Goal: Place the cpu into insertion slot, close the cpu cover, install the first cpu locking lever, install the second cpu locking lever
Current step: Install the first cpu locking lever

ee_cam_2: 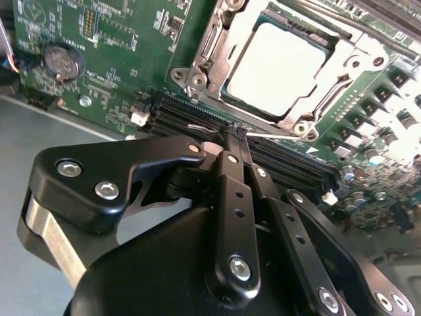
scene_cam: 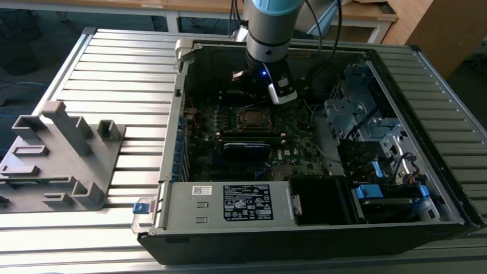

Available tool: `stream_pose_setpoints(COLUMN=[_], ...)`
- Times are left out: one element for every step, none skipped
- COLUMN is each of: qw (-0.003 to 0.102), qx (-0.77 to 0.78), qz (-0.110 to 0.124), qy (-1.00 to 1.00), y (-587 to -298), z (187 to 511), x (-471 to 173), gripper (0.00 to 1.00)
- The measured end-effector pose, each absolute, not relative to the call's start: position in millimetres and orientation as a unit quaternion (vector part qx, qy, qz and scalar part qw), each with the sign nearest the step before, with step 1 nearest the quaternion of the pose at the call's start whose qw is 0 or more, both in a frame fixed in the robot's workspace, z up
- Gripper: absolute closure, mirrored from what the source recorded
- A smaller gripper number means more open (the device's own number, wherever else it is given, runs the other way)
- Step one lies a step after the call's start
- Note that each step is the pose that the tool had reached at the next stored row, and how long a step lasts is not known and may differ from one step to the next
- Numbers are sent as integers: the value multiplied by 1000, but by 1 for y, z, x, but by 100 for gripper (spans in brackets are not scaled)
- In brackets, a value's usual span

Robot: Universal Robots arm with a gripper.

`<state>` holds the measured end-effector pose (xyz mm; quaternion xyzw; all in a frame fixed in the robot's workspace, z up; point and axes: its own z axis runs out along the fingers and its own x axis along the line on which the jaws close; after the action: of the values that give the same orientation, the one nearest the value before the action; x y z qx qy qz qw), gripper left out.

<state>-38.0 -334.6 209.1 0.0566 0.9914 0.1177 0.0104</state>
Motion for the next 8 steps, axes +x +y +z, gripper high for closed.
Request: stream_pose_setpoints(qw=[11,12,13,13,14,14,15,16], qx=[63,69,74,79,84,90,96,101], qz=[118,118,118,117,117,117,117,117], qy=[991,991,990,990,989,989,988,988], y=[-334,-334,-334,-334,-334,-334,-333,-333], z=[209,209,208,208,208,208,208,207], x=[-38,-38,-38,-38,-38,-38,-38,-38], gripper=[89,89,89,89,89,89,89,89])
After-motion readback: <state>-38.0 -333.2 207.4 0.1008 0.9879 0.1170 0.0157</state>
